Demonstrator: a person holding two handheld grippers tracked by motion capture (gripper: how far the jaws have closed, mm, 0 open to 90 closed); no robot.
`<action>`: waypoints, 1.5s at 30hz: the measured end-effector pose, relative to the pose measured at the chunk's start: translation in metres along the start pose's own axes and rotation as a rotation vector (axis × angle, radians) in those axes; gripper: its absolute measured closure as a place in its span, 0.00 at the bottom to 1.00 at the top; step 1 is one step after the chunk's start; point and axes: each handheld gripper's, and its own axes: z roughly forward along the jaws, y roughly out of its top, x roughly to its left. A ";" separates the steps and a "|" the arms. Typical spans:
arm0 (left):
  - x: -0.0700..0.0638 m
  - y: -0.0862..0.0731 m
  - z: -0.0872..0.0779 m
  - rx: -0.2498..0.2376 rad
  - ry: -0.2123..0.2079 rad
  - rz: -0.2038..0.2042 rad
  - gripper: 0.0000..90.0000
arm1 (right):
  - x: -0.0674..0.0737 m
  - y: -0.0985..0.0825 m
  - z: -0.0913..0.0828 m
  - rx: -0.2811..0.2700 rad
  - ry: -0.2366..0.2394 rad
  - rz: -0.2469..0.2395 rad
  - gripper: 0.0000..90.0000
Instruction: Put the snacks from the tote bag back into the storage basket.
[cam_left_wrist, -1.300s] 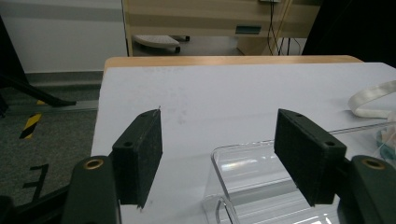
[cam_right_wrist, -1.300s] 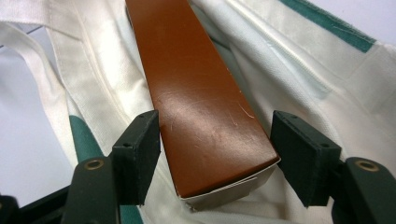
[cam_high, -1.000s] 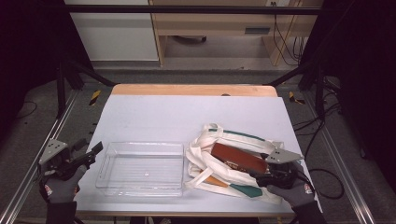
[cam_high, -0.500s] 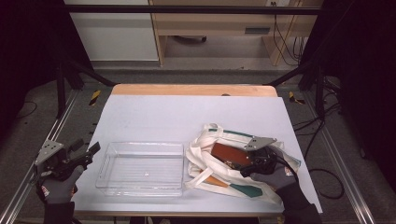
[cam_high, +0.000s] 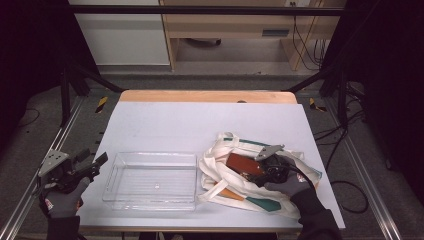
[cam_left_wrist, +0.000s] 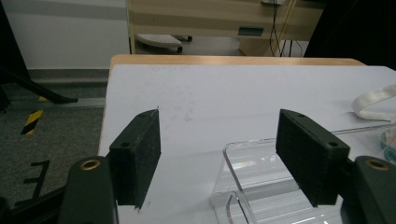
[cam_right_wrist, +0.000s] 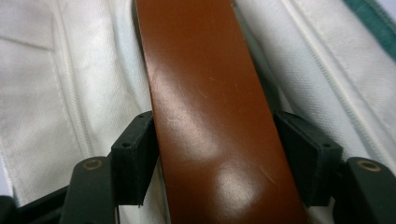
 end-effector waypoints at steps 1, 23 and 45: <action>0.000 0.000 0.000 0.000 0.001 -0.002 0.34 | 0.000 0.000 0.002 0.010 -0.001 -0.011 0.38; 0.002 -0.003 0.001 0.013 0.015 0.000 0.34 | 0.001 0.025 -0.057 -0.085 0.009 -0.088 0.47; -0.005 -0.004 0.007 0.038 0.000 0.029 0.31 | 0.032 0.055 -0.088 -0.204 0.105 -0.116 0.47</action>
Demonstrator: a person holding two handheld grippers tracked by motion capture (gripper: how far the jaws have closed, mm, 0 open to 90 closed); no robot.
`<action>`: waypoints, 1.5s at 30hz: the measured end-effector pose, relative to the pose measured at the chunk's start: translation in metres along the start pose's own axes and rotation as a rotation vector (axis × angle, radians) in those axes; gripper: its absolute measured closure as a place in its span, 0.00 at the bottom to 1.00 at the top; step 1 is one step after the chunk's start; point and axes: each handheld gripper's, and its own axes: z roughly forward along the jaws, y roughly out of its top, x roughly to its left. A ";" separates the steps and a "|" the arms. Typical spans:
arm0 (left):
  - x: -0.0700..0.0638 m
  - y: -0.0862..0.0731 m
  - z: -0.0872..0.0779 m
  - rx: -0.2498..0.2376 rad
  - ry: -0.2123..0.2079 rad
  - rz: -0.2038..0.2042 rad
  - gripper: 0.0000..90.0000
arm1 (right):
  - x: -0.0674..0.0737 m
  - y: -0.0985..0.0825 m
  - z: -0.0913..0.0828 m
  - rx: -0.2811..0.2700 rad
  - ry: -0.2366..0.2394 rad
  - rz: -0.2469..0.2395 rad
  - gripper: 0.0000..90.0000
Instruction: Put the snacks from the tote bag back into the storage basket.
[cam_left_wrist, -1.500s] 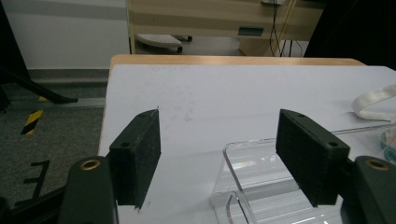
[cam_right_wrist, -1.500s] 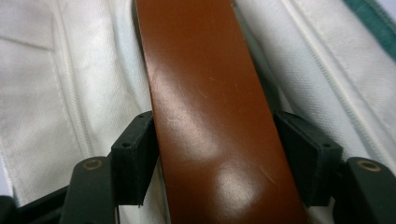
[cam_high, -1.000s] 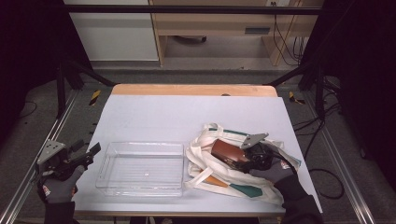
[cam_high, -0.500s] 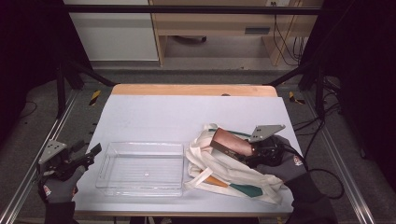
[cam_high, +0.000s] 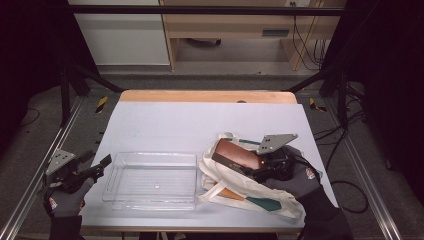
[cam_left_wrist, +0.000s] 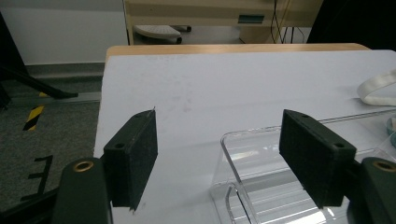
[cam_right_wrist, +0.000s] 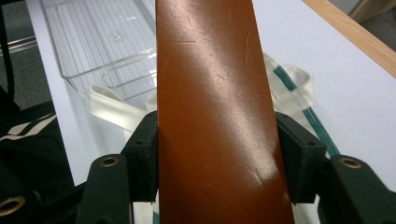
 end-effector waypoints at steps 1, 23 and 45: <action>0.000 0.000 0.000 0.002 -0.002 0.002 0.31 | 0.003 0.005 0.002 -0.003 0.010 -0.012 0.47; -0.002 0.000 0.003 0.014 -0.013 0.012 0.30 | 0.035 0.060 0.041 -0.034 0.108 -0.111 0.47; 0.001 -0.002 0.004 0.021 -0.009 0.005 0.30 | 0.056 0.109 0.081 -0.034 0.175 -0.161 0.47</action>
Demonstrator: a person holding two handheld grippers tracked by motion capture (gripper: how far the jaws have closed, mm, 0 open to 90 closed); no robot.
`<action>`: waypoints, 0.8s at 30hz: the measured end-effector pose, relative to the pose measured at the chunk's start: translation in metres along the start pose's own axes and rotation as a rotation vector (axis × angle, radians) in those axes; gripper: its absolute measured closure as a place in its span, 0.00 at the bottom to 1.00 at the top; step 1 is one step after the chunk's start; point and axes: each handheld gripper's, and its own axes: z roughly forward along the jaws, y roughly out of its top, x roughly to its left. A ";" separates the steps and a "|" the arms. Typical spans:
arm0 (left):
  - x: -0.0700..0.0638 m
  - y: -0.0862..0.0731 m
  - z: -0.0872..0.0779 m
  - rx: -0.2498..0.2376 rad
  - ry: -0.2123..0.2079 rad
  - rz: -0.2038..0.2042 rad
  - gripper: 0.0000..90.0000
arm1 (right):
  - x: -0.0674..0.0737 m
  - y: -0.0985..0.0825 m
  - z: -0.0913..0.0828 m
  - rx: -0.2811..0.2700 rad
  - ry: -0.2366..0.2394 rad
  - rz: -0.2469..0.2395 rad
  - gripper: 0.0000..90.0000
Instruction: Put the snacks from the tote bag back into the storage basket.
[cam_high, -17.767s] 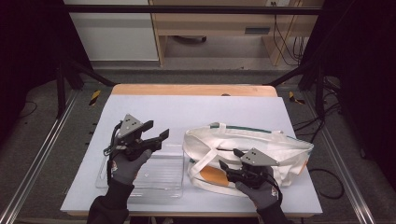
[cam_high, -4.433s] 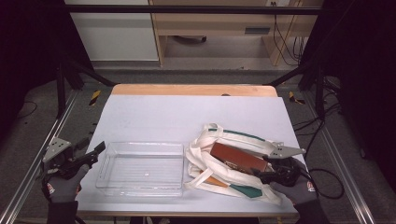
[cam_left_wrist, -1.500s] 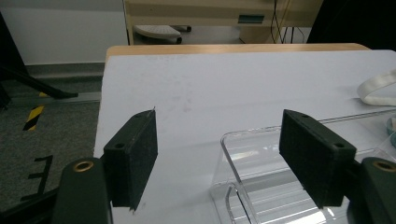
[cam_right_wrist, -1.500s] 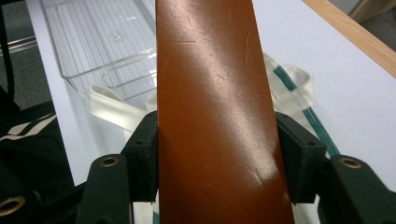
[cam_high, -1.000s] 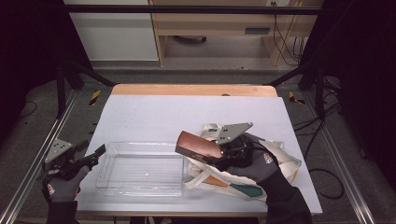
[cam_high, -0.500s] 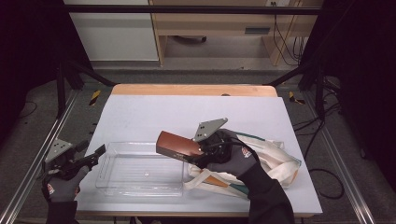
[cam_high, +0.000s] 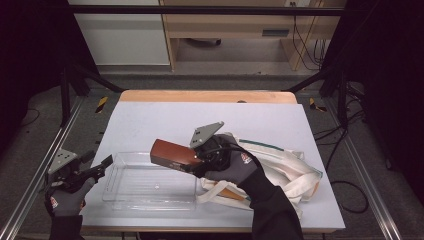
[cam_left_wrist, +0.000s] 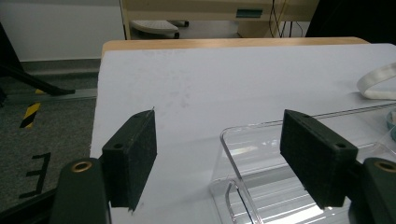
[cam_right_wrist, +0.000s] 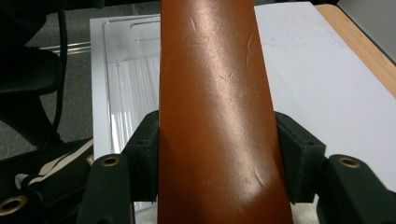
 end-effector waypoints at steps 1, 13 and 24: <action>0.000 0.000 0.000 0.001 0.001 0.000 0.30 | 0.001 0.002 0.002 0.001 0.003 0.000 0.47; 0.002 -0.001 0.000 0.002 0.004 0.002 0.29 | 0.009 0.020 0.029 0.023 0.056 -0.035 0.47; 0.005 0.000 -0.002 -0.005 0.017 0.003 0.29 | 0.018 0.030 0.054 0.030 0.092 -0.064 0.47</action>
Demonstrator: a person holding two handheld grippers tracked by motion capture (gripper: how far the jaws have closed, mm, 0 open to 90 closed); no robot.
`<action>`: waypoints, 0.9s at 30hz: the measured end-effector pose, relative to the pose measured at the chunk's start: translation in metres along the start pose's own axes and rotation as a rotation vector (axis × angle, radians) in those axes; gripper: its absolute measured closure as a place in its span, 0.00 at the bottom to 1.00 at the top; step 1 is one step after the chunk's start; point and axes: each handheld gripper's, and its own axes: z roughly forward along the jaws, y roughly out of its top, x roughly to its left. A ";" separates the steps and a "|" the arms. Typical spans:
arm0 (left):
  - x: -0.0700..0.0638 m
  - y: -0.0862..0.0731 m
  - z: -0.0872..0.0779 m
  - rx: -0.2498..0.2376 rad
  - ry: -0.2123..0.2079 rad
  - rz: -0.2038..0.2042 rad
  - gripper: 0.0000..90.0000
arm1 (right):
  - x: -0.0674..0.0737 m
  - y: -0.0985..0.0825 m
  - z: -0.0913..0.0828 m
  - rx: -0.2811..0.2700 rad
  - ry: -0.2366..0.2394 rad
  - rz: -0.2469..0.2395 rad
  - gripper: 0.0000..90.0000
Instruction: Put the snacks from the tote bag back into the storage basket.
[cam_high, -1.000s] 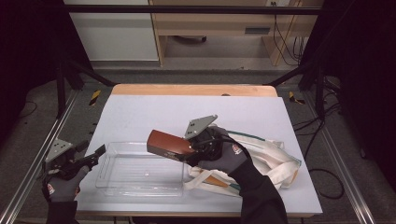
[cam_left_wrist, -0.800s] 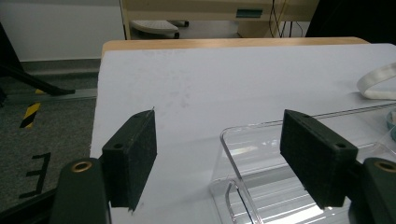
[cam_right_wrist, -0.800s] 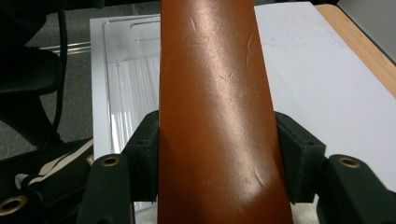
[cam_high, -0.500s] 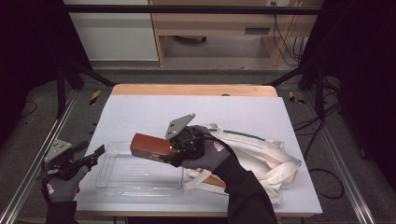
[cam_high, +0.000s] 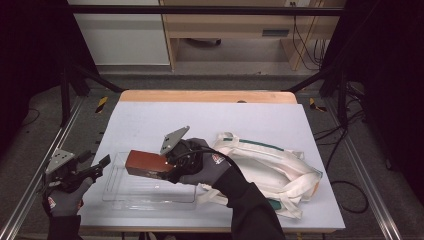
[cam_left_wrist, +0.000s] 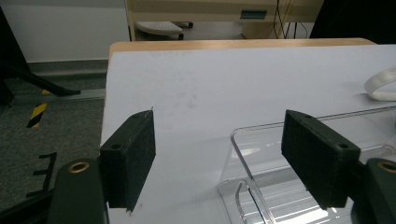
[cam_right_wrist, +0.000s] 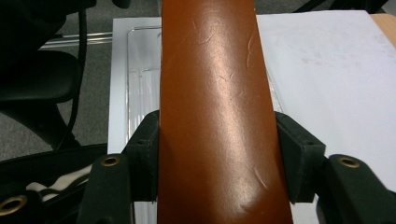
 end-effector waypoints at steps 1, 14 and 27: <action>0.000 0.000 0.000 0.000 0.001 0.002 0.29 | 0.001 0.001 0.003 -0.002 0.005 -0.007 0.47; -0.002 0.004 -0.005 -0.023 0.000 0.016 0.29 | 0.007 0.003 0.028 0.030 0.039 -0.018 0.48; -0.001 0.005 -0.007 -0.031 0.001 0.013 0.29 | 0.009 -0.006 0.056 0.095 0.054 -0.030 0.48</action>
